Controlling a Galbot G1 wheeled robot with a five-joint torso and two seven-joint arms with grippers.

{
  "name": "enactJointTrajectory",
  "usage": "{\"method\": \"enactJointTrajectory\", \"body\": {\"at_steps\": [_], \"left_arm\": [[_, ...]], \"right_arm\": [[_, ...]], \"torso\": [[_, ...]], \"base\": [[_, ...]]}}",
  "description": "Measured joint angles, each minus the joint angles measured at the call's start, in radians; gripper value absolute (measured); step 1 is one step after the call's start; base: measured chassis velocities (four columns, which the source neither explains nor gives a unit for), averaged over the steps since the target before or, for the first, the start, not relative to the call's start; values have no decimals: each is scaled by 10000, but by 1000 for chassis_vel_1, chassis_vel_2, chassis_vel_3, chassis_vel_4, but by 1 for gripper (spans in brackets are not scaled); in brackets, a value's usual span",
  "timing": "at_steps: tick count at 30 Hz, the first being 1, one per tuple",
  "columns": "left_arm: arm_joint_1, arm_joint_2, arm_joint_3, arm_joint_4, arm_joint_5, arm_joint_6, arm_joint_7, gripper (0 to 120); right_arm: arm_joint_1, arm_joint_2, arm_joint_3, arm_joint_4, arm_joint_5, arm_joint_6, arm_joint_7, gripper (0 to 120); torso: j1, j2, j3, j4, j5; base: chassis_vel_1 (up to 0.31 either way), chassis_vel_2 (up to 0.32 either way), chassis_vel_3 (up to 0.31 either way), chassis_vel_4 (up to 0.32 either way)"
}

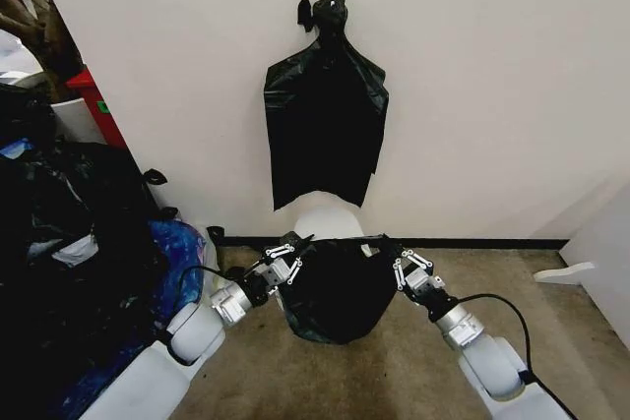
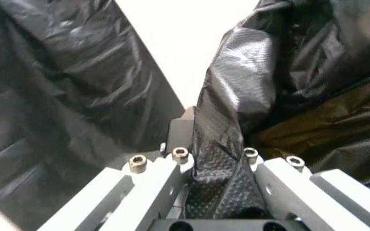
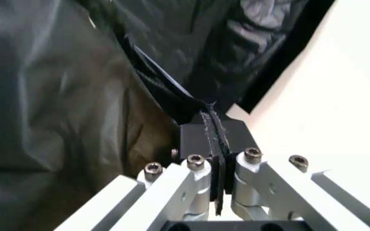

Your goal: Place the garbage bag over the trash bin.

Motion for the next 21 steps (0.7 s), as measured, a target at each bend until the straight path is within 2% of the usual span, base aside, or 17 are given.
{"method": "enactJointTrajectory", "body": {"at_steps": [3, 6, 8, 13, 18, 21], "left_arm": [[-179, -46, -24, 110, -893, -288, 1297, 4], [-276, -54, -30, 206, -1345, -270, 1577, 4], [-373, -75, -31, 296, -1989, 31, 1558, 4], [-454, -123, -34, 417, -2561, 410, 1289, 4], [-479, -113, -84, 464, -2865, 703, 997, 4], [-471, -83, -117, 393, -3183, 965, 770, 4]], "right_arm": [[325, -89, 58, -578, -114, 94, -18, 0], [474, -88, 122, -944, -200, 423, -140, 0], [591, 23, 208, -1467, -590, 957, -231, 0], [558, 251, 293, -1878, -1204, 1440, -245, 0], [423, 354, 351, -1982, -1687, 1571, -145, 0], [337, 340, 422, -2035, -2096, 1502, 413, 0]], "torso": [[0, 0, 0, 0, 0], [0, 0, 0, -1, -1], [0, 0, 0, 0, 2], [0, 0, 0, -1, 1], [0, 0, 0, 1, 0], [0, 0, 0, 1, 0]], "base": [[0, 0, 0, 0], [0, 0, 0, 0], [0, 0, 0, 0], [0, 0, 0, 0], [0, 0, 0, 0], [0, 0, 0, 0]]}}
